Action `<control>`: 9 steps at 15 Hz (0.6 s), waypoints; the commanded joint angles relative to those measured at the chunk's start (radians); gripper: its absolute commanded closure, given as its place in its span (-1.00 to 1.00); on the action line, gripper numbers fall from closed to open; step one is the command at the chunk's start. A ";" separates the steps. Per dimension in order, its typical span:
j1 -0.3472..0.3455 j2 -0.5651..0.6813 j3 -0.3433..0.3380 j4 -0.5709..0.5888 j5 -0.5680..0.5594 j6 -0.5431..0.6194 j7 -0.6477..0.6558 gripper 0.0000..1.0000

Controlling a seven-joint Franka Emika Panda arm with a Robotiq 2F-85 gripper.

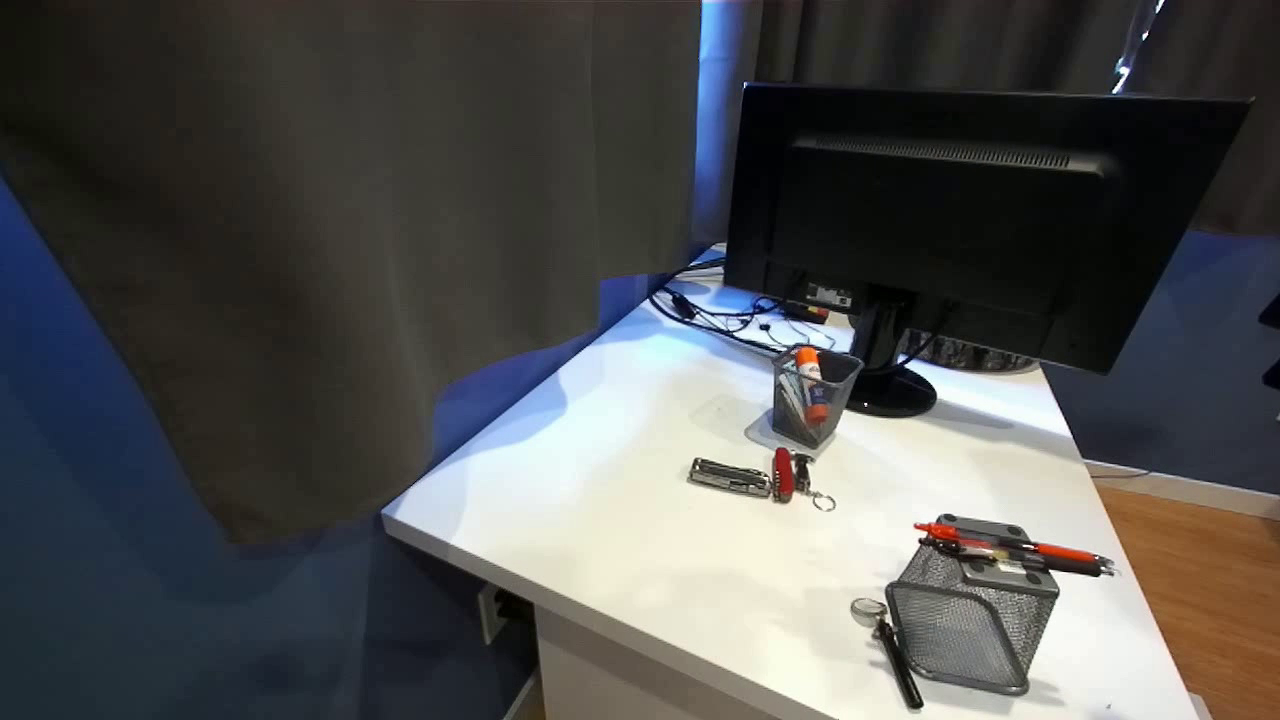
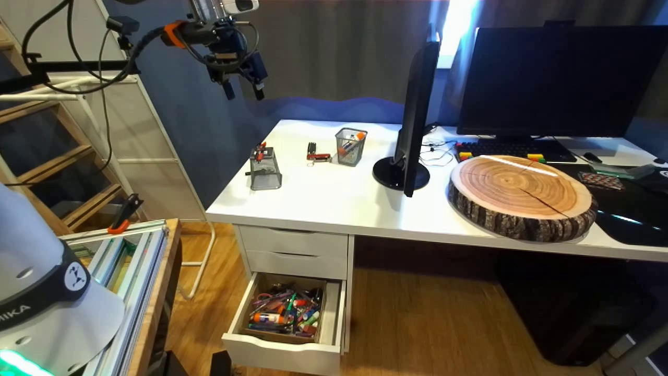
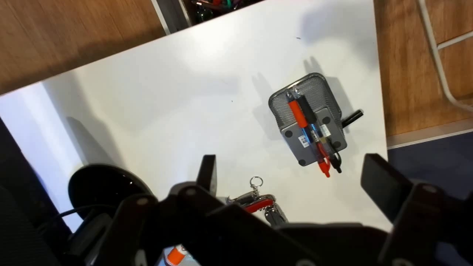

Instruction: Pick up the red and black pen together and put them on the table, turn the gray pen holder the right way up

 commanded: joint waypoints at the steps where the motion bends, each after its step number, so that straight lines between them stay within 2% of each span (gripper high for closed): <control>1: 0.066 0.057 -0.036 0.019 0.052 0.035 -0.185 -1.00; 5: 0.107 0.143 -0.040 0.055 0.080 0.058 -0.372 -1.00; 9: 0.113 0.243 -0.026 0.098 0.082 0.089 -0.486 -1.00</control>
